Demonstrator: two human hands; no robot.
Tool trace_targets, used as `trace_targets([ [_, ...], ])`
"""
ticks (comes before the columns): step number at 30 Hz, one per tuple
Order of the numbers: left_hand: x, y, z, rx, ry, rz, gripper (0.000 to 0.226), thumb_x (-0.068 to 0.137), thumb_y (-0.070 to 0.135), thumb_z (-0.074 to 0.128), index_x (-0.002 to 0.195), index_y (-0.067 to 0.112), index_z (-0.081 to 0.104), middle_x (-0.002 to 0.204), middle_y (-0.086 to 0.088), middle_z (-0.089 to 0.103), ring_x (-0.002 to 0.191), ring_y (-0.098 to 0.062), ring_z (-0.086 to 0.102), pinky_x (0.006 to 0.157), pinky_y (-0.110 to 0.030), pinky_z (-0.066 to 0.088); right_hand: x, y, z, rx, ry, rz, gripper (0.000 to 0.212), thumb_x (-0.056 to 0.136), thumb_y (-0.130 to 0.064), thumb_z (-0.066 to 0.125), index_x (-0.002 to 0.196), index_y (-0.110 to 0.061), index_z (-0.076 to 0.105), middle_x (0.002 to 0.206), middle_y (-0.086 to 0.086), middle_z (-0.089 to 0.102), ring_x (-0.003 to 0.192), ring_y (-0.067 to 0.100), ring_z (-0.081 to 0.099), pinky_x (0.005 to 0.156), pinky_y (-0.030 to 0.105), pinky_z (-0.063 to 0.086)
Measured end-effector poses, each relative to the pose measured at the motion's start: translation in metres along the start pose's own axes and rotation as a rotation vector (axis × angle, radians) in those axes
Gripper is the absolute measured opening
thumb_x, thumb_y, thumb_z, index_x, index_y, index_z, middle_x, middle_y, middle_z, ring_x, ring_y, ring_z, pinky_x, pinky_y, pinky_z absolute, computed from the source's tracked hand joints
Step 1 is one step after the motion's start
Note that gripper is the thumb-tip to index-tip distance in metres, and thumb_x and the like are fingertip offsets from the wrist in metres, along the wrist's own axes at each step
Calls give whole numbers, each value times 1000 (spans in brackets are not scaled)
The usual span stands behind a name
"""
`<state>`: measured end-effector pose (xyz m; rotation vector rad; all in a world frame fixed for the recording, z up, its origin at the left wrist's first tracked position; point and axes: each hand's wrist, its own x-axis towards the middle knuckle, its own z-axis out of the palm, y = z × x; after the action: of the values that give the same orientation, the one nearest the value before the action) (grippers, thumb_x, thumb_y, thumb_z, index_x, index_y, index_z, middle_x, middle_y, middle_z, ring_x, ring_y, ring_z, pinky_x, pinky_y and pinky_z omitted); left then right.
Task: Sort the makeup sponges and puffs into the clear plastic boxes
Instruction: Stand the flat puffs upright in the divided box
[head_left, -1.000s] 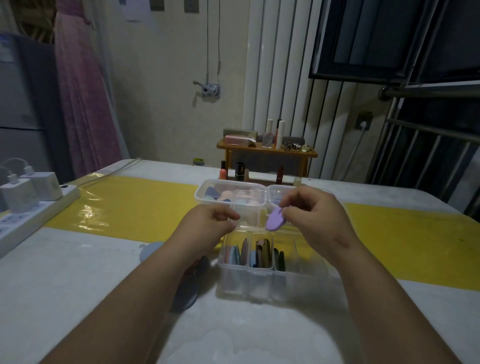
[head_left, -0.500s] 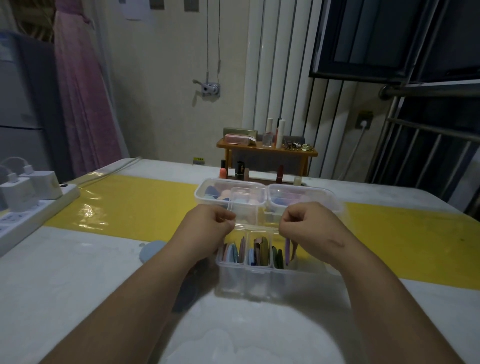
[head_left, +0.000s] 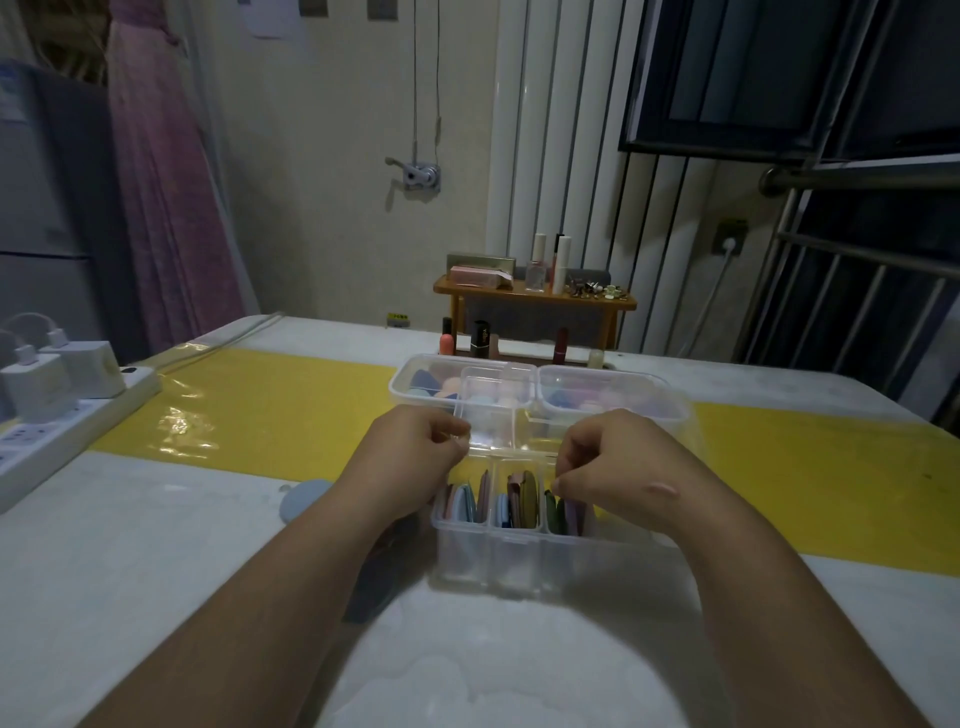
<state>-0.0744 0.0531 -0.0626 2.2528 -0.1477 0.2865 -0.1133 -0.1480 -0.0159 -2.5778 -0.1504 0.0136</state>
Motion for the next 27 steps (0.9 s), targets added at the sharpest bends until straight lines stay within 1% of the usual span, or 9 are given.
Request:
trace_targets([
  [2,-1,0,0,12,6,2,26,94,24,61,119,24,70,116,6,68,97,-6,60,80,-19,44,0,0,0,-15,0,7,10,85,-16,72,78,-23,72,83,-3,69,83,13,62,73,28,55],
  [5,-2,1,1,49,19,22,27,94,26,61,120,26,69,115,6,68,97,-7,60,82,-20,45,2,0,0,-33,-13,19,8,85,-16,74,80,-23,75,84,-4,70,84,11,63,77,28,56],
  [9,-2,3,1,79,36,52,24,94,26,61,117,27,69,105,7,67,91,-5,60,78,-20,48,3,1,1,-21,9,19,11,84,-16,77,79,-25,73,84,-4,69,84,12,64,80,30,56],
  [13,0,0,-3,82,44,35,23,94,23,62,115,26,70,100,7,66,85,-1,58,66,-11,42,4,3,3,7,56,-31,13,86,-21,75,76,-28,71,81,-7,69,81,10,63,78,31,55],
  [17,2,-3,-7,93,43,6,23,93,22,63,115,25,71,101,6,67,85,-3,59,67,-14,43,6,3,8,32,56,-75,15,88,-21,73,76,-29,69,81,-6,71,82,11,65,78,32,56],
  [19,3,-3,-9,101,56,-6,24,93,22,63,115,24,71,102,5,68,85,-5,59,67,-16,42,7,3,11,39,67,-97,15,89,-21,71,79,-30,68,83,-8,69,82,9,63,75,28,54],
  [22,3,-3,-10,94,63,-24,24,92,23,64,115,24,72,108,3,70,90,-9,61,75,-21,44,9,4,14,64,138,-136,15,93,-23,66,82,-33,65,84,-13,64,80,4,58,67,21,46],
  [24,3,-4,-12,88,52,-32,23,92,25,64,114,26,72,108,2,70,92,-10,61,78,-23,45,9,3,15,78,168,-149,15,94,-23,64,83,-33,64,83,-14,62,78,3,56,64,19,43],
  [27,3,-3,-17,35,66,-44,20,94,28,61,109,28,73,94,7,69,84,-9,63,71,-25,51,10,1,17,87,178,-157,14,95,-25,63,84,-34,62,84,-15,62,78,2,55,62,17,40],
])
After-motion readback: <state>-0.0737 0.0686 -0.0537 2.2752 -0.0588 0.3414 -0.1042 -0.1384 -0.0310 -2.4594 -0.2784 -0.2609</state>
